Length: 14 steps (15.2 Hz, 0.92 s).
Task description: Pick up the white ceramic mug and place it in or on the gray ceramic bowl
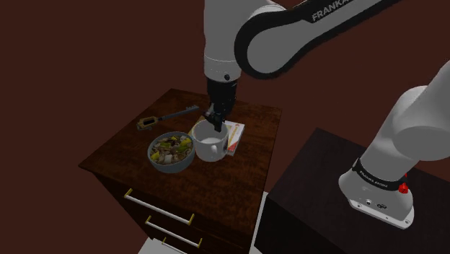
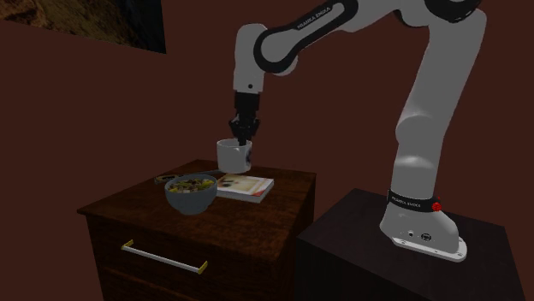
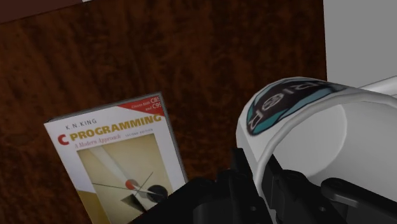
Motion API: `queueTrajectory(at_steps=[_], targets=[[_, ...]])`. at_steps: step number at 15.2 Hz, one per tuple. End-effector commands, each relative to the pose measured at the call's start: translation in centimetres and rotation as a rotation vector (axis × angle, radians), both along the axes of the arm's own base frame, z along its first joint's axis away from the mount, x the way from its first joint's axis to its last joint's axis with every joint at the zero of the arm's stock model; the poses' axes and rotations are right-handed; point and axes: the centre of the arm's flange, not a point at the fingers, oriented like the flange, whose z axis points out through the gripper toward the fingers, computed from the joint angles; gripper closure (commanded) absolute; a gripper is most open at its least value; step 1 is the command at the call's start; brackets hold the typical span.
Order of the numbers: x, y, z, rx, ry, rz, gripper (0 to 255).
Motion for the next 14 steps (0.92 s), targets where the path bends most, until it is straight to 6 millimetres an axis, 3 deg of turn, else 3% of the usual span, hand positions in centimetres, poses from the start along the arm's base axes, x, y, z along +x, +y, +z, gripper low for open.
queueTrajectory(at_steps=[1,12,14], targets=[[2.6,0.7,0.2,0.000,-0.001,0.000,255],[16.4,4.8,1.6,0.000,-0.001,0.000,255],[17.5,5.1,1.1,0.000,-0.001,0.000,255]])
